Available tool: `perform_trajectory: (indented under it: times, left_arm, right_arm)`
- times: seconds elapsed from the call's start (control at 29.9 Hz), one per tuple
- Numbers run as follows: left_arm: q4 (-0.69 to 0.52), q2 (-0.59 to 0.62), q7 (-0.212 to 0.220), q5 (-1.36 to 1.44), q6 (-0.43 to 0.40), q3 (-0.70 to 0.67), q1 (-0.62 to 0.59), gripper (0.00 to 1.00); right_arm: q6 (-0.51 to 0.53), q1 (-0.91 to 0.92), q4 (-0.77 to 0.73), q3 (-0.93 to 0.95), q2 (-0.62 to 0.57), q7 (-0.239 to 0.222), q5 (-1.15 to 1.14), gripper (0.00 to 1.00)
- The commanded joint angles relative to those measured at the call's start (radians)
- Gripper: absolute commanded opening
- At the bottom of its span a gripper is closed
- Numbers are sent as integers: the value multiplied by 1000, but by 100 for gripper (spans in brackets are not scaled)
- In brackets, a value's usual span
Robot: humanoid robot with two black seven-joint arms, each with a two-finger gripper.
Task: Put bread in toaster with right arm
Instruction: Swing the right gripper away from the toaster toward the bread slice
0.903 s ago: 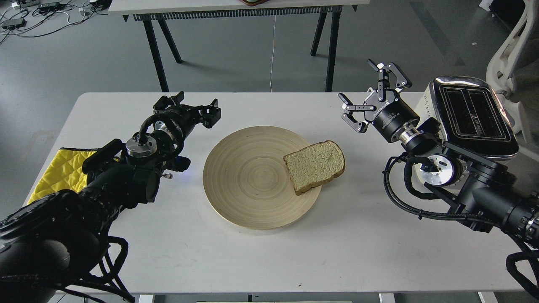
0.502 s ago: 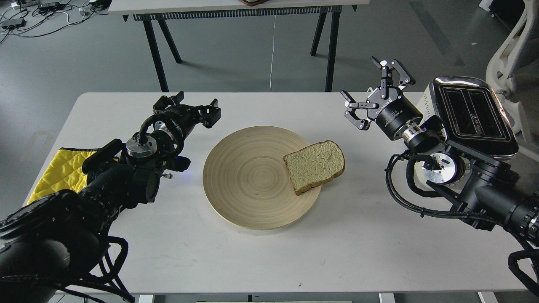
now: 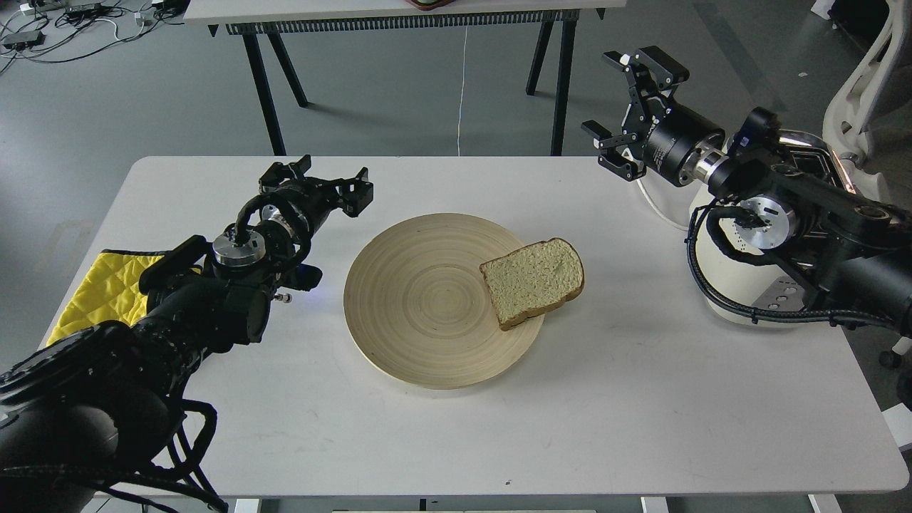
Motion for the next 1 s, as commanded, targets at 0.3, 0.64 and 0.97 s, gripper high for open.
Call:
perform_trajectory:
  times: [0.3, 0.64, 0.97]
  left_arm:
    - [0, 0, 0, 0, -1, 0, 0, 100]
    - [0, 0, 0, 0, -1, 0, 0, 100]
    - [0, 0, 0, 0, 1, 0, 0, 100]
  right_arm:
    - [-232, 166, 183, -345, -110, -129, -291, 100]
    - [-277, 163, 180, -511, -107, -142, -308, 99]
    - [-271, 131, 186, -580, -96, -139, -317, 99]
